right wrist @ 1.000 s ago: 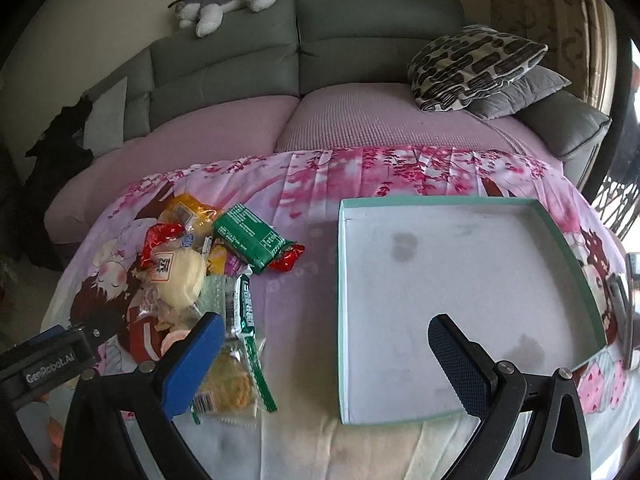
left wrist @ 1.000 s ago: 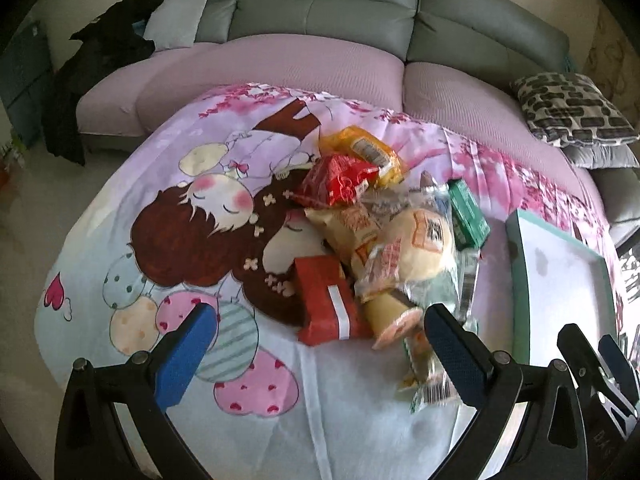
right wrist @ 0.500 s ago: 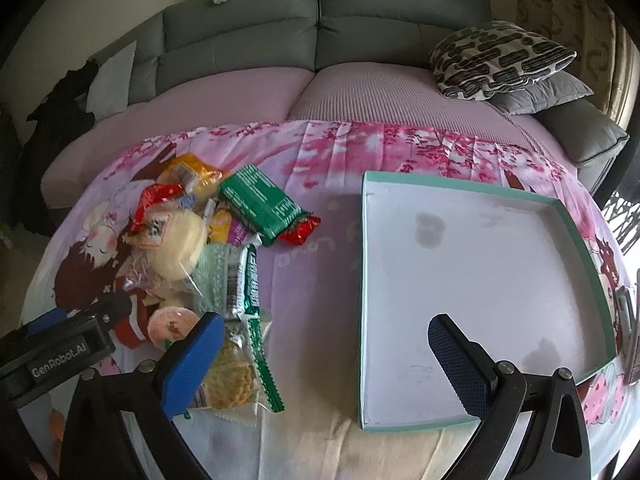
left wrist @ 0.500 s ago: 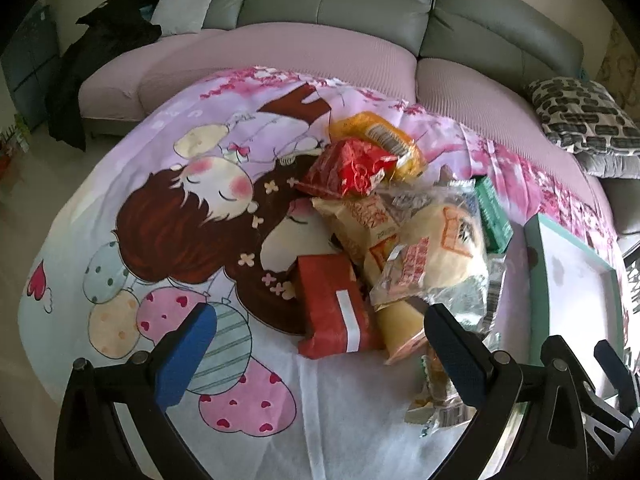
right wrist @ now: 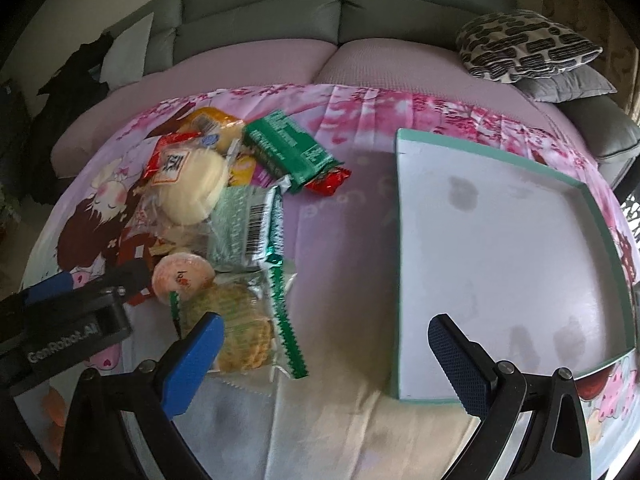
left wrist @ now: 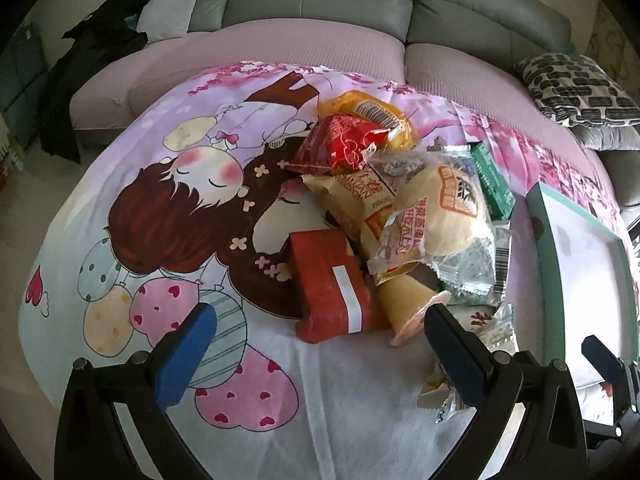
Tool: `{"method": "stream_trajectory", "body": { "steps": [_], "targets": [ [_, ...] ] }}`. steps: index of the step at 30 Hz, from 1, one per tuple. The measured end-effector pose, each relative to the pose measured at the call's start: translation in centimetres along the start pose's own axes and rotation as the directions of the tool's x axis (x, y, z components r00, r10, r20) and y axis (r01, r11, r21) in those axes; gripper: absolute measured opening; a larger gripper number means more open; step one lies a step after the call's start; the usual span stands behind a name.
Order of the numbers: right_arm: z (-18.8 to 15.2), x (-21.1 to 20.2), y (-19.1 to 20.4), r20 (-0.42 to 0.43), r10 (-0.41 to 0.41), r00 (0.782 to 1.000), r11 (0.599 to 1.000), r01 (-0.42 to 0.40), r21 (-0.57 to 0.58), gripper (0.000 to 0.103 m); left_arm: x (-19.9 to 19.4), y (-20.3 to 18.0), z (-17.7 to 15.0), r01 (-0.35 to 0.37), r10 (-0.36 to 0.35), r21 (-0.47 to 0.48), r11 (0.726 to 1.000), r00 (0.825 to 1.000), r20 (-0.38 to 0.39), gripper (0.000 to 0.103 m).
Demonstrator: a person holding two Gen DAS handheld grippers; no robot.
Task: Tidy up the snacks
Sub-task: 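Grasp the round cracker packet with the right gripper while the left gripper approaches the red box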
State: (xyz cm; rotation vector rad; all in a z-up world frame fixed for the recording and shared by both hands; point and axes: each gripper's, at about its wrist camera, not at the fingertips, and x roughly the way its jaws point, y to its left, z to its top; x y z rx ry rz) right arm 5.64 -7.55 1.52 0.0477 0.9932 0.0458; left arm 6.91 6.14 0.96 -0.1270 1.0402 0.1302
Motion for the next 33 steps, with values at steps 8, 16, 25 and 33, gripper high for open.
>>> {"method": "stream_trajectory", "body": {
  "steps": [8,16,25,33],
  "targets": [
    [-0.4,0.5,1.7,-0.007,0.024,1.000,0.998,-0.024,-0.058,0.103,0.4,0.1,-0.2,-0.006,0.006,-0.008,1.000,1.000,-0.006,0.103],
    [-0.8,0.7,3.2,-0.018,0.055,0.998,0.993,-0.056,-0.101,0.103,0.5,1.0,-0.3,-0.013,0.012,-0.046,0.999,1.000,-0.010,0.103],
    [-1.2,1.8,4.0,-0.032,0.081,0.996,0.992,-0.083,-0.094,0.101,0.9,0.9,-0.5,0.020,-0.021,-0.049,0.999,1.000,-0.022,0.103],
    [-1.1,2.1,3.8,-0.021,0.103,0.995,0.992,-0.104,-0.069,0.089,1.1,0.6,-0.5,0.026,-0.027,-0.041,0.999,0.999,-0.031,0.103]
  ]
}}
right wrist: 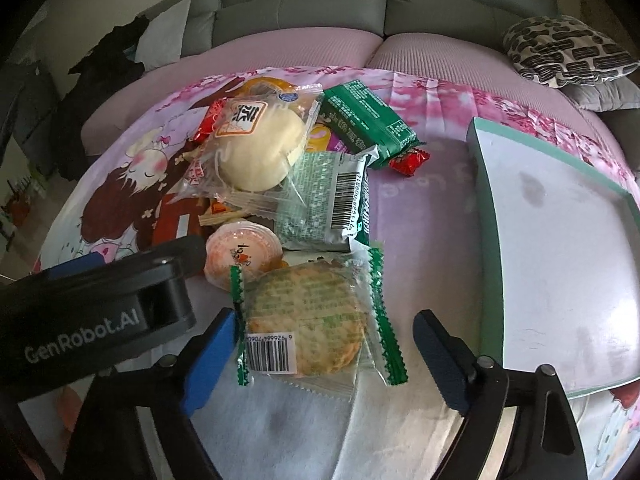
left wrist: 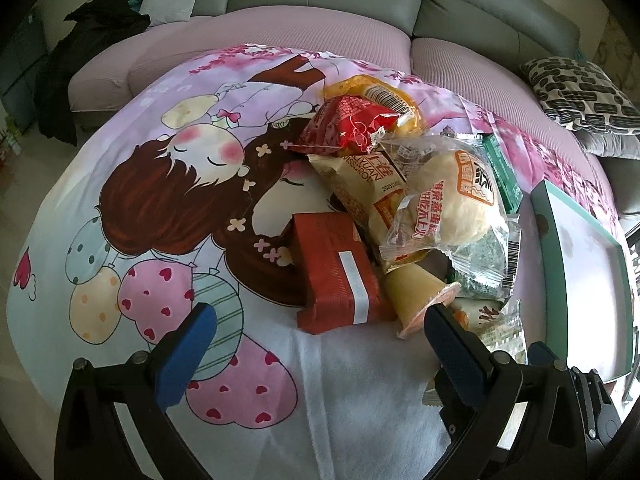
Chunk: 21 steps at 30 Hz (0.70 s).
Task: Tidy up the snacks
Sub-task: 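Grasp the round cracker packet with the right gripper while the left gripper approaches the red box, then lift the cracker packet with the right gripper while the left gripper grasps the red box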
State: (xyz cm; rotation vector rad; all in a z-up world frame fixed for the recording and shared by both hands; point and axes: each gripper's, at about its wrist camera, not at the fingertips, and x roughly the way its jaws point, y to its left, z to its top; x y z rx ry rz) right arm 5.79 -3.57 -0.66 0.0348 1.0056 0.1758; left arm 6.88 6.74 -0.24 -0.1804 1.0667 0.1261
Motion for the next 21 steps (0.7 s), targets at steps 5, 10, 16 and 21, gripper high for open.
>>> {"method": "stream_trajectory", "body": {
  "steps": [5,10,16,21],
  "targets": [
    [0.07,-0.12,0.04,0.009,0.018,1.000,1.000,-0.018,-0.004,0.076,0.05,0.04,0.00,0.004,-0.004,-0.001,1.000,1.000,0.002,0.103],
    [0.13,-0.58,-0.26,0.028,0.030,0.999,0.999,-0.031,0.011,0.066,0.11,-0.10,-0.08,0.005,-0.005,0.006,1.000,1.000,0.002,0.103],
    [0.09,-0.70,-0.29,0.027,0.030,0.999,1.000,-0.030,0.009,0.058,0.05,-0.59,-0.08,0.009,-0.009,0.020,1.000,1.000,0.005,0.103],
    [0.07,-0.96,-0.35,0.033,0.030,0.999,1.000,-0.030,0.010,0.057,-0.03,-0.64,-0.08,0.009,-0.009,0.019,1.000,1.000,0.008,0.103]
  ]
}}
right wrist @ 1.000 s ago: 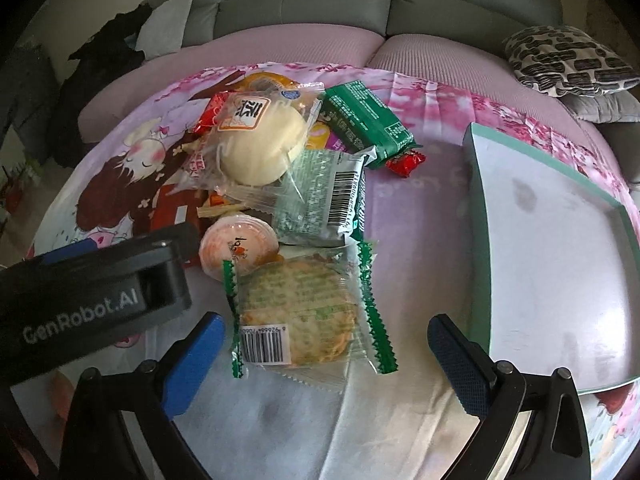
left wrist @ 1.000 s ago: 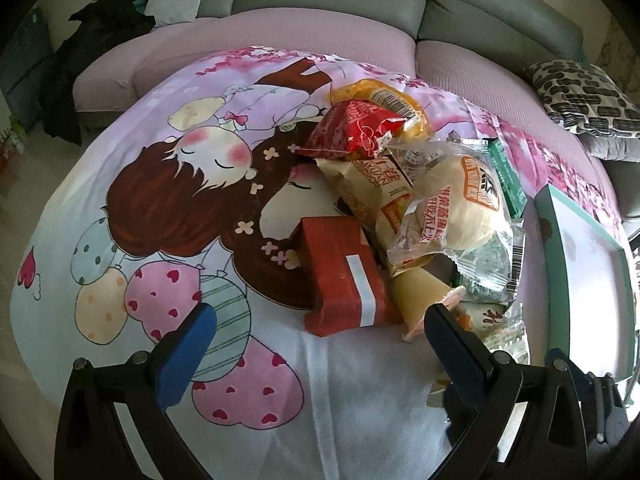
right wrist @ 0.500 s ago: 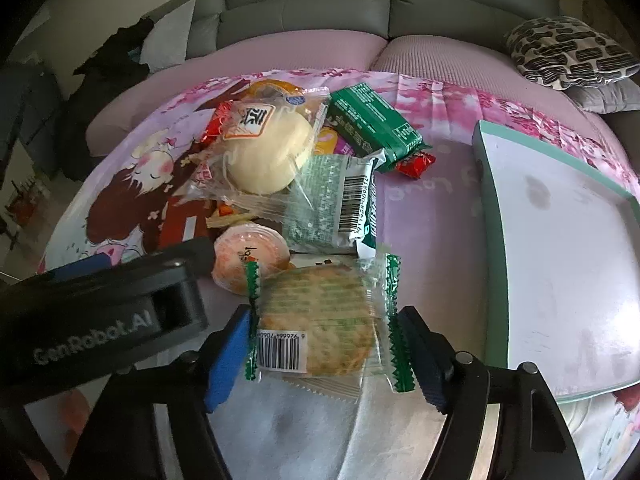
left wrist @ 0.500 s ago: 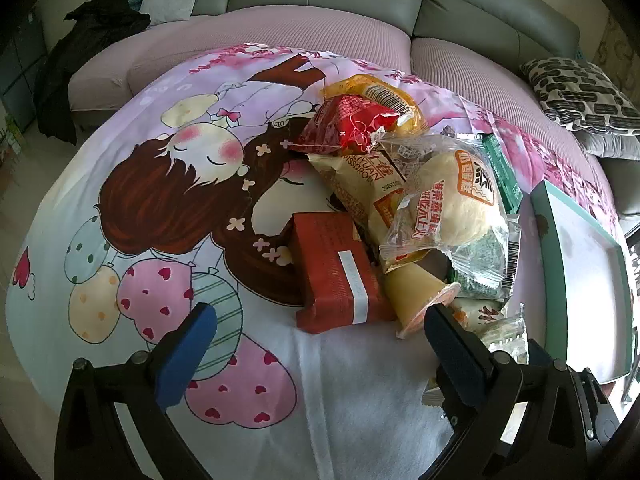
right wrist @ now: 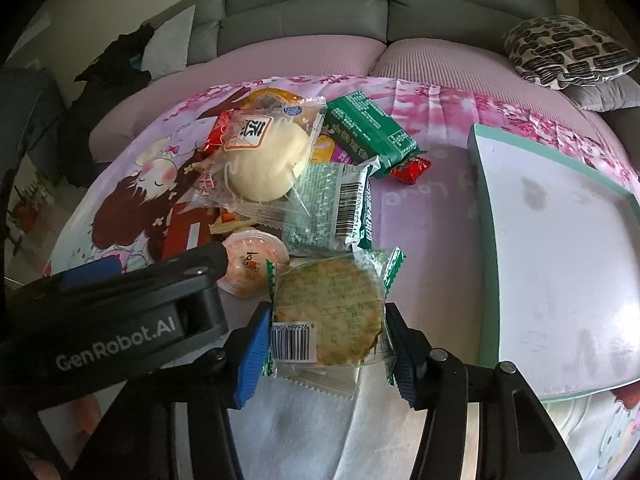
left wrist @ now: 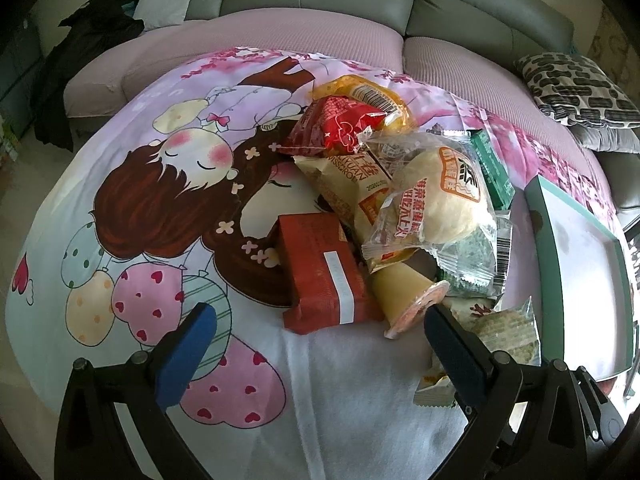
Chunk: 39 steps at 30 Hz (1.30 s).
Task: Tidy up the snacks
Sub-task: 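Lift the cracker packet with the right gripper while the left gripper grasps the red box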
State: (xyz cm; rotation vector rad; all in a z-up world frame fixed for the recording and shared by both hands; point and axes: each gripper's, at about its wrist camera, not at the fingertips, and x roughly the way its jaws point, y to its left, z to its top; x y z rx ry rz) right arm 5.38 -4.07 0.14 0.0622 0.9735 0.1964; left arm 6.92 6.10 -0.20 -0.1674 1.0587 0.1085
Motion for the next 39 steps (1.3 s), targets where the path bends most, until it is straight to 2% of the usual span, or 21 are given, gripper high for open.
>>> {"method": "stream_trajectory", "body": {
  "steps": [13,21,30,34,36,39],
  "targets": [
    [0.3,-1.4,-1.0,0.053,-0.010,0.999,0.999,0.007,0.045,0.057,-0.5,0.3,0.2,0.016,-0.016,-0.026,1.000,1.000,0.027,0.103],
    [0.8,-3.0,-3.3,0.096,-0.047,0.994,0.993,0.037,0.109,0.057,-0.8,0.7,0.4,0.037,-0.034,-0.054,0.998,0.998,0.048,0.103],
    [1.1,-4.8,-6.7,0.131,-0.118,0.984,0.976,0.091,0.197,0.057,0.3,-1.1,0.1,0.041,-0.041,0.013,0.999,0.999,0.025,0.103],
    [1.1,-4.8,-7.1,0.126,-0.124,0.984,0.973,0.096,0.208,0.057,1.5,-2.5,-0.1,0.059,-0.059,0.052,0.997,0.998,-0.001,0.099],
    [1.1,-5.0,-7.1,0.129,-0.122,0.984,0.974,0.094,0.206,0.057,2.1,-3.5,0.0,0.023,-0.024,0.092,0.995,1.000,0.008,0.099],
    [1.1,-5.1,-7.2,0.131,-0.119,0.984,0.974,0.090,0.209,0.057,2.6,-3.9,0.2,0.000,-0.002,0.103,0.995,1.000,0.022,0.099]
  ]
}}
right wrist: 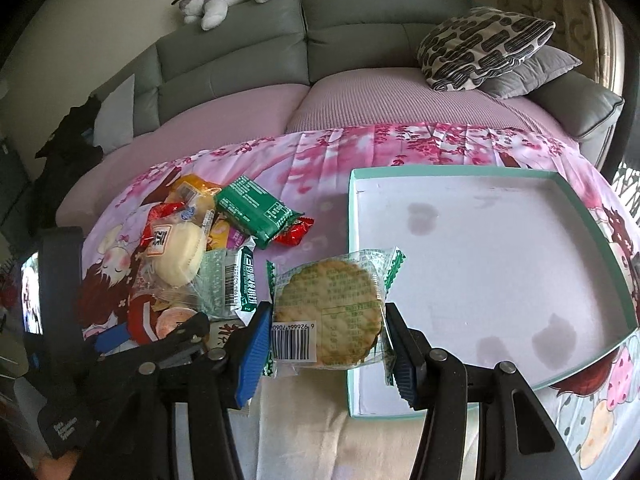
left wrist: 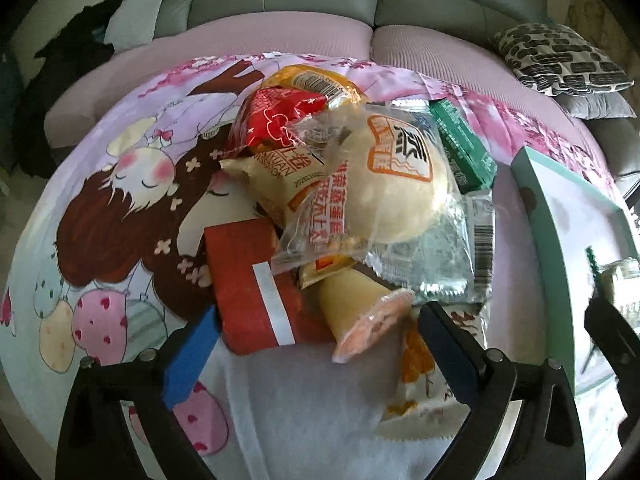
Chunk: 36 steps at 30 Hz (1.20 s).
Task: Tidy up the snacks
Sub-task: 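Lift the cracker packet with the right gripper while the left gripper grasps the red box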
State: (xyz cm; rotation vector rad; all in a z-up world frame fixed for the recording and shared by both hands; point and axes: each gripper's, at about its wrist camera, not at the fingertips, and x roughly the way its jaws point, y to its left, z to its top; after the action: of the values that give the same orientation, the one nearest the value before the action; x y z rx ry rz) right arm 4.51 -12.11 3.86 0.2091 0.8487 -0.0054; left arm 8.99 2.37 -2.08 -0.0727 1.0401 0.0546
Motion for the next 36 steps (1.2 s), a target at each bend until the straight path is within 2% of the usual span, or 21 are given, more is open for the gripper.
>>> {"method": "stream_trajectory", "body": {
  "steps": [3,9,14,21,23,27,31,34,36],
  "targets": [
    [0.0,0.1,-0.1,-0.004,0.001,1.000,1.000,-0.001,0.010,0.057,0.0,0.4,0.1,0.011,-0.011,-0.019,1.000,1.000,0.001,0.098],
    [-0.1,0.2,-0.3,-0.008,0.006,1.000,1.000,-0.006,0.020,0.057,-0.2,0.7,0.1,-0.011,0.011,-0.024,1.000,1.000,0.002,0.084],
    [-0.1,0.2,-0.4,-0.010,0.009,1.000,1.000,-0.009,0.027,0.057,-0.7,1.4,0.0,0.006,-0.006,-0.047,0.999,1.000,0.007,0.076],
    [-0.2,0.4,-0.7,-0.023,0.023,0.999,0.999,-0.022,0.039,0.057,-0.9,1.9,-0.2,0.015,-0.016,-0.058,0.998,1.000,-0.006,0.076],
    [-0.2,0.5,-0.9,-0.025,0.026,0.999,0.999,-0.025,0.047,0.057,-1.6,2.7,-0.2,0.036,-0.036,-0.095,0.995,0.999,0.002,0.076],
    [-0.2,0.8,-1.2,-0.031,0.029,0.999,0.998,-0.028,0.060,0.057,-2.6,3.5,0.1,0.027,-0.020,-0.140,0.990,0.999,0.050,0.076],
    [-0.2,0.6,-1.4,-0.026,0.030,0.999,0.997,-0.028,0.070,0.057,-1.8,4.4,0.1,0.013,-0.005,-0.195,0.981,0.999,0.040,0.076],
    [-0.3,0.7,-1.5,-0.030,0.029,0.999,0.997,-0.027,0.076,0.057,-2.1,5.6,0.1,0.056,-0.043,-0.258,0.964,0.998,0.055,0.076],
    [-0.3,0.8,-1.5,-0.033,0.030,0.999,0.997,-0.027,0.078,0.057,-2.7,5.9,0.2,0.067,-0.047,-0.269,0.961,0.996,0.079,0.076]
  ]
}}
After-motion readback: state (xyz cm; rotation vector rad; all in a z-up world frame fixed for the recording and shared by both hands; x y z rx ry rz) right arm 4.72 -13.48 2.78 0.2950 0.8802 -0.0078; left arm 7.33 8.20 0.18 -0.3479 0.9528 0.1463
